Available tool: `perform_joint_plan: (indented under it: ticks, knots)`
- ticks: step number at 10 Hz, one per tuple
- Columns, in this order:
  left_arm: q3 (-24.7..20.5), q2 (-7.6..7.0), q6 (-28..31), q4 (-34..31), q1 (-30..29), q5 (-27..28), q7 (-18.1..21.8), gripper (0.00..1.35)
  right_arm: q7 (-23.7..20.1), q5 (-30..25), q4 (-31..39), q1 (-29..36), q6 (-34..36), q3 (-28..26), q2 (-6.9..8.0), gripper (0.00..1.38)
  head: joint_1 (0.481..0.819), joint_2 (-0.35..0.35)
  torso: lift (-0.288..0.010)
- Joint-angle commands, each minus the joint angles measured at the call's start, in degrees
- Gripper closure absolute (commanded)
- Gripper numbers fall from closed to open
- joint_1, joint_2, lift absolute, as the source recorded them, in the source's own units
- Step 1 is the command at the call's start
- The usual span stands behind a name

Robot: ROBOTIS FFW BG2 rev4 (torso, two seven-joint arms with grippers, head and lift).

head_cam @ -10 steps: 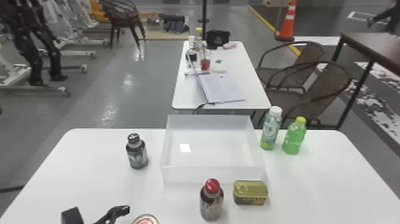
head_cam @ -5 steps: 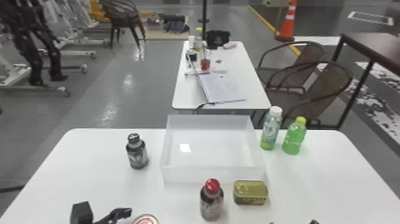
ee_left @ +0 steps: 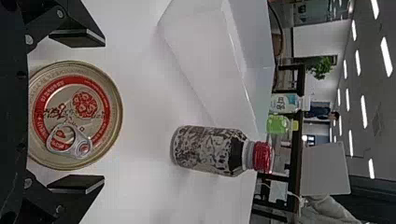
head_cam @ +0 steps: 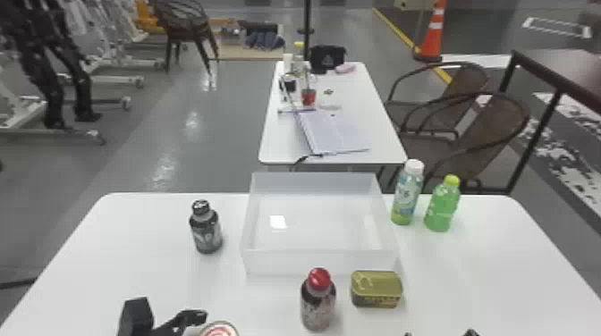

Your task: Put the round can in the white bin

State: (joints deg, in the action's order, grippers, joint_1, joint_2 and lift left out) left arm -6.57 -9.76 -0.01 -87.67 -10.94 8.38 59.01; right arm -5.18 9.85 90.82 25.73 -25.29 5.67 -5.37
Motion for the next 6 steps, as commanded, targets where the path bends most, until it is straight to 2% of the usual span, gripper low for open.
perform_joint_plan:
  ticks: [1, 4, 5, 6]
  knots:
    - [0.50, -0.17, 0.19, 0.75, 0.57, -0.21, 0.41, 0.25, 0.00, 0.00, -0.03, -0.07, -0.02, 0.04, 0.01, 0.10, 0.549, 0.000, -0.100]
    - [0.94, -0.08, -0.51, 2.16, 1.27, -0.38, 0.94, 0.29, 0.00, 0.00, -0.12, -0.16, -0.02, 0.04, 0.10, 0.09, 0.549, 0.000, -0.100]
    - [1.03, 0.00, -0.51, 2.86, 1.27, -1.00, 0.94, 0.39, 0.00, 0.00, -0.12, -0.16, -0.02, 0.04, 0.18, 0.09, 0.549, 0.000, -0.100]
    - [1.12, 0.18, -0.51, 3.65, 1.27, -1.53, 1.02, 0.54, 0.00, -0.09, -0.21, -0.24, -0.02, 0.04, 0.36, 0.09, 0.549, 0.000, -0.100]
